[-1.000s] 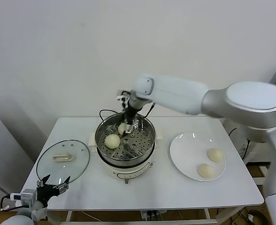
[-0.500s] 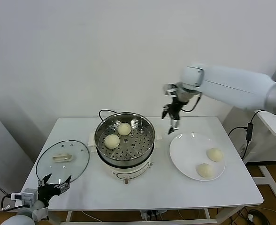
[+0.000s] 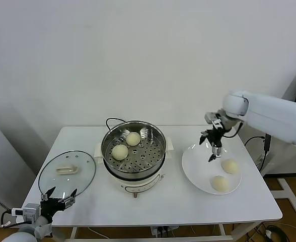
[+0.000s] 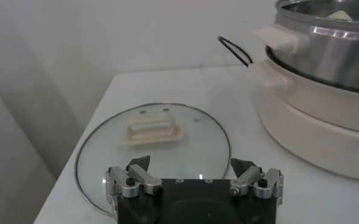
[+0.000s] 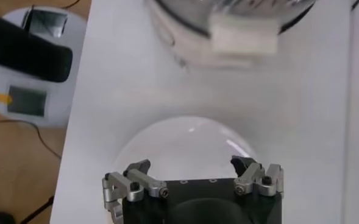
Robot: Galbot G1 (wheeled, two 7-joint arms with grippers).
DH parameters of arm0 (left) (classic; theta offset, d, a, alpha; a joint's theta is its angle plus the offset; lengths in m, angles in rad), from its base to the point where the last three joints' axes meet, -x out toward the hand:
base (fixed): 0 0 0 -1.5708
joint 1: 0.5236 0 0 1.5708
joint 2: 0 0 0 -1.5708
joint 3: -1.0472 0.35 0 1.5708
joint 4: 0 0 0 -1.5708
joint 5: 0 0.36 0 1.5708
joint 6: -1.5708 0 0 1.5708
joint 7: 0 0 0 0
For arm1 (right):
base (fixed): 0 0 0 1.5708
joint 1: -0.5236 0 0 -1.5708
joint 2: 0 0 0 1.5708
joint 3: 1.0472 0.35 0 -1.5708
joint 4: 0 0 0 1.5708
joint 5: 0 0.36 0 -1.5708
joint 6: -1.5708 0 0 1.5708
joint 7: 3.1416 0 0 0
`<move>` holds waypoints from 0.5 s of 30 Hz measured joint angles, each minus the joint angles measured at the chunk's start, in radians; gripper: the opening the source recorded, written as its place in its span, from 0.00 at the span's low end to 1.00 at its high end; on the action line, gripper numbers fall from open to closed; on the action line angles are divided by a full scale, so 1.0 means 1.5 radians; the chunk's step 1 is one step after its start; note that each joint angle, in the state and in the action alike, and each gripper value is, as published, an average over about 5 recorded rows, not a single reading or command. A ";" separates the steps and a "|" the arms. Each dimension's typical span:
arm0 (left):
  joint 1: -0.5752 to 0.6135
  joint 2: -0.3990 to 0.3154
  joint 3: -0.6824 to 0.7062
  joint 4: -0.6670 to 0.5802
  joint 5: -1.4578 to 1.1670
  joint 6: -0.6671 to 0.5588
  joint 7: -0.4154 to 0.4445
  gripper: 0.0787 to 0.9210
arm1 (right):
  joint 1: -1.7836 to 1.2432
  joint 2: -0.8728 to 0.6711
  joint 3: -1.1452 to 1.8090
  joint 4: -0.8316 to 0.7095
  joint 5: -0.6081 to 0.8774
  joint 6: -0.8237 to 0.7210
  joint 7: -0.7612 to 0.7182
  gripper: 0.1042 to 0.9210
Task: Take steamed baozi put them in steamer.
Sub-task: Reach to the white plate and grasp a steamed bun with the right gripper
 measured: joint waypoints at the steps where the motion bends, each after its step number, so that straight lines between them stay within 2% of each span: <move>1: 0.000 0.000 0.000 0.000 0.000 0.000 0.000 0.88 | -0.008 -0.005 0.005 0.000 -0.007 0.003 0.001 0.88; 15: 0.003 0.000 0.000 -0.002 0.004 0.000 0.000 0.88 | -0.102 -0.054 0.059 -0.005 -0.083 0.030 0.011 0.88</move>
